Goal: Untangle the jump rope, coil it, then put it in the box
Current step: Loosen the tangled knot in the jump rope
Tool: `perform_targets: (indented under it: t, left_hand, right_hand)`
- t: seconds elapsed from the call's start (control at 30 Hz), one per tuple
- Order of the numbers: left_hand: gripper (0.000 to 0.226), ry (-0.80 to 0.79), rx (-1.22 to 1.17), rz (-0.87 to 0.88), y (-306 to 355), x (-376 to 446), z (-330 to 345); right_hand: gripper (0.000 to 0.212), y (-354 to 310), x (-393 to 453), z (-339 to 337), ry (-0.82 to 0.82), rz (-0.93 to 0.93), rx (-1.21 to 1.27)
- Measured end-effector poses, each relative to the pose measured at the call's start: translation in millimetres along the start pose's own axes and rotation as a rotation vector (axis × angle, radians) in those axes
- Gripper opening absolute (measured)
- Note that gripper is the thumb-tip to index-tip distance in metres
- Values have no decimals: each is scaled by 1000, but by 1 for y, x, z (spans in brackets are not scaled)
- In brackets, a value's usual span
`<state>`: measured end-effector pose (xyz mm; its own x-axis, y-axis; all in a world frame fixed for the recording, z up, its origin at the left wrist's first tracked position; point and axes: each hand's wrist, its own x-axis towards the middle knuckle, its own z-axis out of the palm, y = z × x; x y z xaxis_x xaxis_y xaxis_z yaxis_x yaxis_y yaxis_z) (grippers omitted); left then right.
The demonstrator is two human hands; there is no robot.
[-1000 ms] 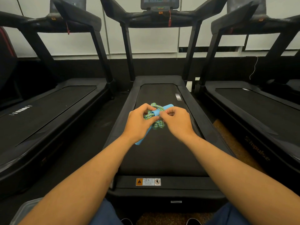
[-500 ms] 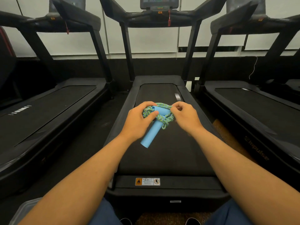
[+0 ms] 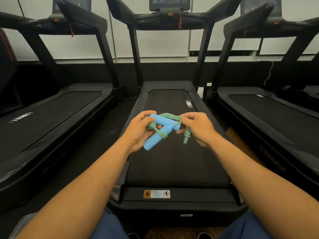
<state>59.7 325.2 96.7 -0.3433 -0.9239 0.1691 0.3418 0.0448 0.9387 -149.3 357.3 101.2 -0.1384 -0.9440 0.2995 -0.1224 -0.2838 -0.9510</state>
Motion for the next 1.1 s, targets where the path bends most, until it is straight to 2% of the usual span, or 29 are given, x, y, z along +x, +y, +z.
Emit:
perform_targets:
  t: [0.13,0.23,0.33,0.43,0.5,0.57,0.6,0.7,0.77,0.87,0.97,1.03,1.1]
  left_hand:
    - [16,-57,-153,-118,-1,1,-10]
    - [35,-140,-86,-172,-5,-1,-8]
    - [50,-87,-21,-186,-7,-1,-2]
    - [29,-18,-5,-87,-9,1,-1]
    - [14,-13,39,15,-12,3,-2]
    - [10,-12,143,97,-15,4,-1]
    - [10,3,200,130,-16,4,0]
    - [7,62,293,190,-17,6,0]
    - [7,101,259,202,-17,7,-1]
    - [23,164,51,97,-11,8,1]
    - [49,179,-149,-62,-5,7,1]
    - [62,166,-199,-140,-6,7,0]
    - [64,149,-216,-182,-8,7,0]
  right_hand:
    - [18,-3,0,1,-144,72,224]
    - [23,-9,-5,4,-192,106,281]
    - [28,-12,-8,10,-205,171,316]
    - [23,-10,-6,7,-195,329,369]
    - [35,-2,-2,3,-187,369,248]
    - [45,6,0,1,-174,287,24]
    - [42,8,-1,3,-170,239,-22]
    - [29,10,-3,6,-109,187,12]
    - [21,9,-2,6,-44,173,53]
    - [19,7,-2,3,10,202,186]
    - [19,4,-5,1,-26,261,303]
    - [18,2,-6,0,-34,304,350]
    - [16,1,-5,1,-14,327,369]
